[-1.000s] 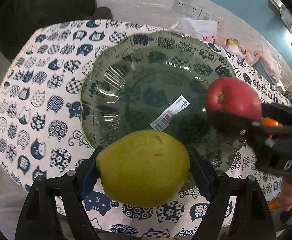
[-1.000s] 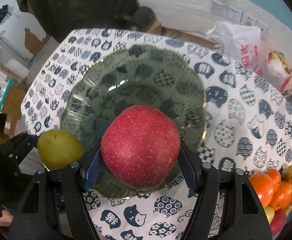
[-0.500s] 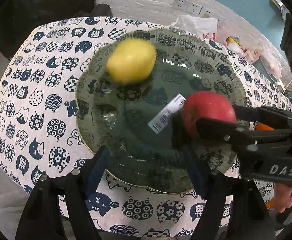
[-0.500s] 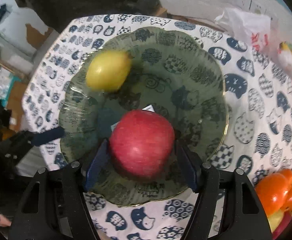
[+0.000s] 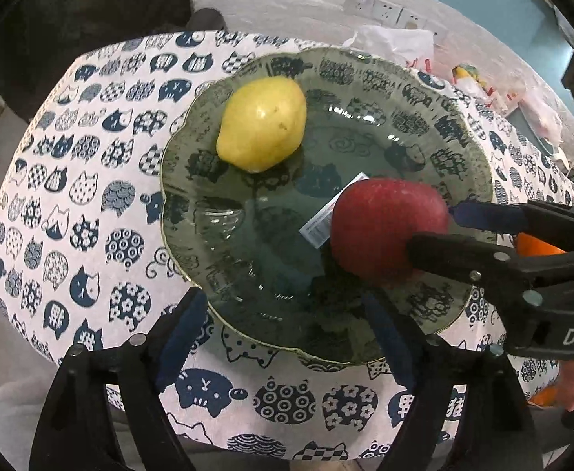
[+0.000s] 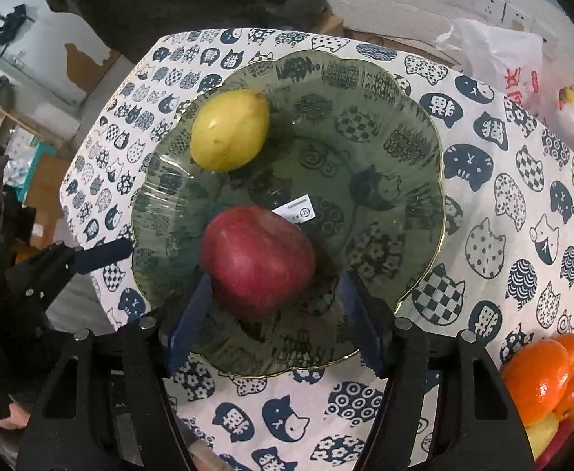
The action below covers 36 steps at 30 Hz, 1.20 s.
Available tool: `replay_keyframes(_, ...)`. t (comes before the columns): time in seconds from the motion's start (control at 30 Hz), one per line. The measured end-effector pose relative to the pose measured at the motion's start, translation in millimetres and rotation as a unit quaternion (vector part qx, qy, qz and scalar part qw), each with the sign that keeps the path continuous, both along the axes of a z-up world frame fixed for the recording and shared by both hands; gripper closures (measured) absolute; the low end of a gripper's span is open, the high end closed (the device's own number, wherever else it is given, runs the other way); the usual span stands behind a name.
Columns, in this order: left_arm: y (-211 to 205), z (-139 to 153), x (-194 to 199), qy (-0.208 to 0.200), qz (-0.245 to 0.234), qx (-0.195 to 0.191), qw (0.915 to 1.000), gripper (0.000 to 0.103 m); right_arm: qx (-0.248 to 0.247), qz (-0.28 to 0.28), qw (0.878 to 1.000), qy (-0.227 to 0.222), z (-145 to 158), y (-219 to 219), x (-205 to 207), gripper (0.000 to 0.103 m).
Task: Organize fruits
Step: 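Lower the red apple into the glass bowl and open the right gripper, then move both grippers back from the bowl to the fruit pile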
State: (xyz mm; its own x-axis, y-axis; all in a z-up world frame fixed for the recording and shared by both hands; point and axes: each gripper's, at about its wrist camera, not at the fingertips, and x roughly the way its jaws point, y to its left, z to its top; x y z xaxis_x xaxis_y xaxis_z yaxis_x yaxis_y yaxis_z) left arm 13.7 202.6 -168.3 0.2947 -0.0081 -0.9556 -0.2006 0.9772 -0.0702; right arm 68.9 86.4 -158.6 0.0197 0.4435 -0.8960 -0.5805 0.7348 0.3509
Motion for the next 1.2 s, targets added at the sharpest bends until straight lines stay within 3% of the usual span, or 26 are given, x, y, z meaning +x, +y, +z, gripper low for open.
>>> replay_keyframes(0.23,2,-7,-4,0.019,0.01,-0.027,0.9994,0.018,-0.035,0.022,0.999,-0.007,-2,7,-4,0.044)
replay_keyframes(0.33,-3,-6,-6,0.022,0.003,-0.021,0.9995,0.018,-0.041,0.027,0.999,-0.006,0,5,-6,0.045)
replay_keyframes(0.7,-8,-7,-5,0.032,0.006,-0.02,0.9993,0.018,-0.022,0.005,0.999,-0.032,10,-4,-8,0.039)
replay_keyframes(0.87,-9,7,-8,0.011,0.008,0.001,0.9999,0.018,-0.014,-0.025,0.998,-0.051,31,-24,-7,0.036)
replay_keyframes(1.0,-18,29,-8,-0.019,0.005,0.008,0.9998,0.018,-0.017,-0.069,0.996,-0.062,50,-53,-10,0.026)
replay_keyframes(1.2,-62,57,-3,-0.052,-0.042,0.007,0.9977,0.018,-0.034,-0.113,0.989,-0.087,73,-105,-21,0.022)
